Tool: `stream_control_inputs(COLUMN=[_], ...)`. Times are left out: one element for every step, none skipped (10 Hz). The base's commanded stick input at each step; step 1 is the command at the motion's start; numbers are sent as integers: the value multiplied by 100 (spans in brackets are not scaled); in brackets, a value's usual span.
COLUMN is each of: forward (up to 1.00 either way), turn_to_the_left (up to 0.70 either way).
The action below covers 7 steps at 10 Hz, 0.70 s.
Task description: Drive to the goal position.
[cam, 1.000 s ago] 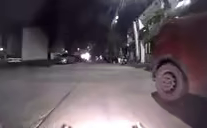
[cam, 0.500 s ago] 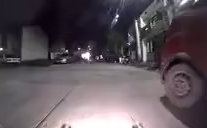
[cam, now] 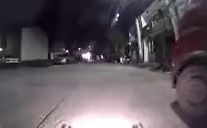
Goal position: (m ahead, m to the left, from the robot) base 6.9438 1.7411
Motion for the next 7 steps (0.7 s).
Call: stream_control_inputs(forward=[60, 60, 60, 60, 60, 60, 60], turn_to_the_left=[0, 0, 0, 0, 0, 0, 0])
